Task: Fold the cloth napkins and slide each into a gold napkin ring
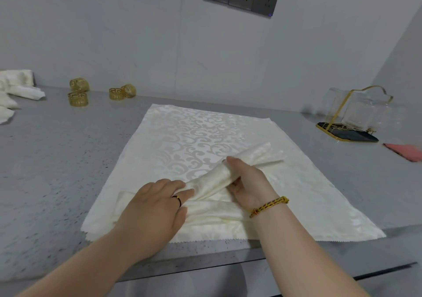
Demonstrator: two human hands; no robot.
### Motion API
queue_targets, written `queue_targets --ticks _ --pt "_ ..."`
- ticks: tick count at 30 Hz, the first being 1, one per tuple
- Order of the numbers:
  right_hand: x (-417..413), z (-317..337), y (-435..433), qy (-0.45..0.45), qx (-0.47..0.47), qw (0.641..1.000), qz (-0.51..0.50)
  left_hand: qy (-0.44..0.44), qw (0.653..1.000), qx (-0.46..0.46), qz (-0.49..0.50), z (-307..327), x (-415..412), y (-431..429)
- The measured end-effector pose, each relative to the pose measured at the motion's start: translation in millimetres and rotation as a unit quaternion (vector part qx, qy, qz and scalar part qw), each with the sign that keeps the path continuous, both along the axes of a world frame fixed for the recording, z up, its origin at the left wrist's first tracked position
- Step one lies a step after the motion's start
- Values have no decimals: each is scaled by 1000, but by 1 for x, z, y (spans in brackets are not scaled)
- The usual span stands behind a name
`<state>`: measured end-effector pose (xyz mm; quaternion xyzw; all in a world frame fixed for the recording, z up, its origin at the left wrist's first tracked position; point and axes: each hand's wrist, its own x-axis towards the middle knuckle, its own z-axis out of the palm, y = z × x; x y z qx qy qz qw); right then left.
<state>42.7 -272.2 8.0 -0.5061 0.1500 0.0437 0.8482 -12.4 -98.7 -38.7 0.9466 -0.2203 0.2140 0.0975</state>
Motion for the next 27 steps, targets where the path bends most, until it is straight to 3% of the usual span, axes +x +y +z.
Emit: queue_targets --ticks 2,4,6,8,10,14,15,17,20,22,27 --pt "0 -4 9 -35 -161 986 -7 11 1000 -2 -3 0 0 2" --pt "-3 -3 15 -112 -377 920 -4 41 999 -16 -9 3 0 2" --pt "-7 -2 18 -206 -504 838 35 88 994 -61 -12 10 -1 1" --pt "-13 -4 23 -301 -591 744 81 104 985 -137 6 14 -1 6" --pt "-17 -10 29 -415 -640 641 91 122 980 -155 23 17 -3 13" --pt "-15 -25 32 -501 -681 517 132 166 969 -134 121 18 -11 30" --pt "-15 -28 31 -509 -680 508 143 198 957 -150 150 17 -12 29" --pt "-15 -31 30 -510 -653 533 169 232 935 -201 180 19 -17 27" --pt "-16 -34 27 -501 -613 575 207 182 904 -365 132 22 -20 32" --pt "-18 -36 25 -497 -619 562 231 192 893 -397 88 21 -20 39" --pt "-19 -35 20 -497 -654 504 268 339 850 -404 5 24 -11 66"
